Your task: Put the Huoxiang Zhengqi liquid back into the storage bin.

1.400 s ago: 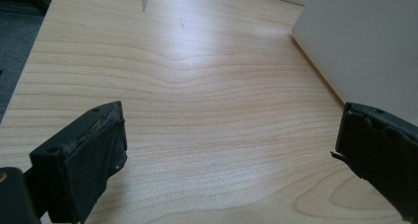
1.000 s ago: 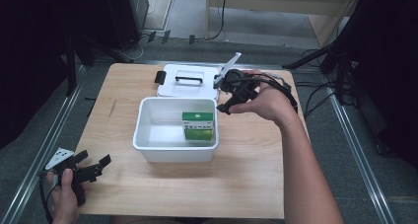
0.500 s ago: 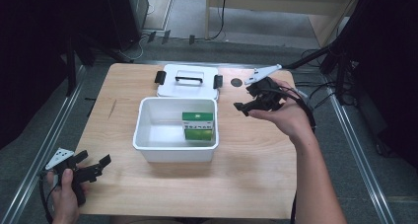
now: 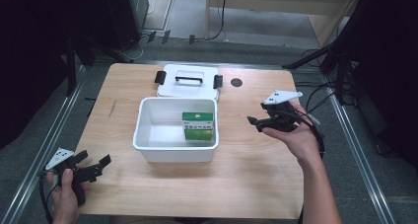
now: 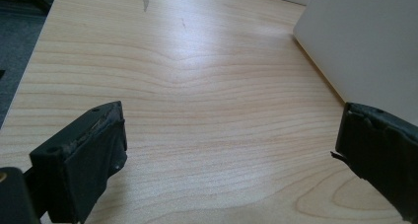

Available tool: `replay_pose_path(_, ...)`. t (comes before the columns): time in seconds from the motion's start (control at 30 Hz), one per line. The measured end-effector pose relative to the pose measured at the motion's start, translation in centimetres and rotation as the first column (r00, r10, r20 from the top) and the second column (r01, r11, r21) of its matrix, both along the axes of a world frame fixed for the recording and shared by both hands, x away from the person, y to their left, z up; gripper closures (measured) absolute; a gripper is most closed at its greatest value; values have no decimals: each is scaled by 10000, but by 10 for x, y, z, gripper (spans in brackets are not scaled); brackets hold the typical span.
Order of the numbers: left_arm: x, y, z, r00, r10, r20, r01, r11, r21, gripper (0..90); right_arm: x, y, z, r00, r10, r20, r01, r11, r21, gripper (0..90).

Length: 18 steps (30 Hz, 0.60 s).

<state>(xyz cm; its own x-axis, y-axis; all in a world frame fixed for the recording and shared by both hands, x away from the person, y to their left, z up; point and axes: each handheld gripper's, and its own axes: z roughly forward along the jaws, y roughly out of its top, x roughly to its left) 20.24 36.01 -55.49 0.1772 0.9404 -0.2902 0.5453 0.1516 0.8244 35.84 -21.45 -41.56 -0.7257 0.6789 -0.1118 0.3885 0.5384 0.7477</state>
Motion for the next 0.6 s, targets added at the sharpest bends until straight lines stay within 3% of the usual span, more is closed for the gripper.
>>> replay_pose_path(0.2,0,0,0,10000,-4,-6,4,10000,-14,0,-10,-20,-17,9993,-362,-42,363,9991,215,305)
replay_pose_path(0.37,0,1,0,10000,-30,27,31,10000,-51,0,-24,-45,-28,9945,-1044,-11,1041,9909,856,300)
replay_pose_path(0.43,0,1,0,10000,-34,24,34,10000,-51,0,-33,-60,-35,9895,-1444,4,1429,9793,1437,301)
replay_pose_path(0.6,0,1,0,10000,-20,10,20,10000,-43,0,-48,-82,-50,9795,-1993,282,1911,9649,1803,298)
